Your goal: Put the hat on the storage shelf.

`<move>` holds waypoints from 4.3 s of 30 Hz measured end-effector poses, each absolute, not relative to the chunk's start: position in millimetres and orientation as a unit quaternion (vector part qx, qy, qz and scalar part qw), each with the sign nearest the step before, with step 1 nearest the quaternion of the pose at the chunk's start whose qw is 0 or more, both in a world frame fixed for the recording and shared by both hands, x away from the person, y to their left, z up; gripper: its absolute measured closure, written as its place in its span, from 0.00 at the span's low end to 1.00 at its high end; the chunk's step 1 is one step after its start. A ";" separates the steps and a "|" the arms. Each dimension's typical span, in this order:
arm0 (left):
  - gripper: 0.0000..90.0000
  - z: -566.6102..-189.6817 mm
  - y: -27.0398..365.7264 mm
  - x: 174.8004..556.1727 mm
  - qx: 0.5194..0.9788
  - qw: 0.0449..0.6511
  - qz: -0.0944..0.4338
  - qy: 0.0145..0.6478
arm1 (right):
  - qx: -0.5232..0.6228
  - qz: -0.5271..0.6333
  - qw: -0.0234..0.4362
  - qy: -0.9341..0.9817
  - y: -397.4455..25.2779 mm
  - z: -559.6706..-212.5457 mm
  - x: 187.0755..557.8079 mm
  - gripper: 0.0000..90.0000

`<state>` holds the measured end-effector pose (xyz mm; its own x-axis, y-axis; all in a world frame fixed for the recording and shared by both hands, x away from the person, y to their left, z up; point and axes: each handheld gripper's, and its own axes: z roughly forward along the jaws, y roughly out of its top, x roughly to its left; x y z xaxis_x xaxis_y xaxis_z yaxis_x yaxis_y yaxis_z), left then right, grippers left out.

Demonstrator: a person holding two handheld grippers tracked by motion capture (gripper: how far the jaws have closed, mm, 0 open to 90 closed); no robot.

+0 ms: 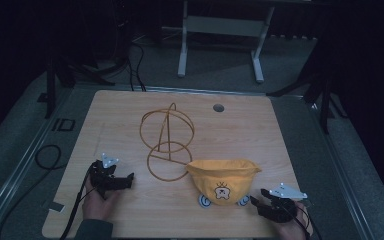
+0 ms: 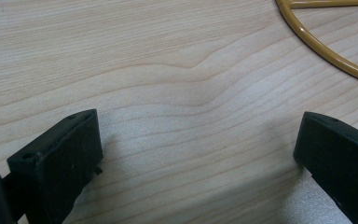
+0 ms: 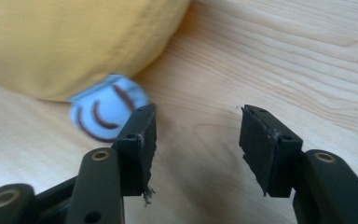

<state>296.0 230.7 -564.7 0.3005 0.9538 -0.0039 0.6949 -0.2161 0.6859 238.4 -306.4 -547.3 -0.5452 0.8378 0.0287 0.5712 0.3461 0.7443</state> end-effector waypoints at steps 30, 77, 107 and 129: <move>0.01 -564.7 230.7 296.0 0.749 0.298 0.217 0.550 | 0.389 0.373 0.145 0.830 -276.8 -553.0 228.7 0.43; 0.01 -564.7 230.6 296.1 0.749 0.298 0.217 0.550 | 0.335 0.434 0.193 0.814 -290.0 -480.4 253.0 0.89; 0.01 -564.6 230.4 296.4 0.749 0.299 0.216 0.551 | 0.282 0.376 0.229 0.852 -305.7 -421.0 275.5 0.90; 0.01 -564.6 230.4 296.4 0.749 0.299 0.216 0.551 | 0.232 0.352 0.215 0.881 -302.9 -394.9 264.3 0.90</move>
<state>296.4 230.4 -564.6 0.2997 0.9540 -0.0057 0.6956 -0.2144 0.6857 264.3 -302.9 -394.9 -0.7999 0.5606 -0.2142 0.2584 0.6439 0.7201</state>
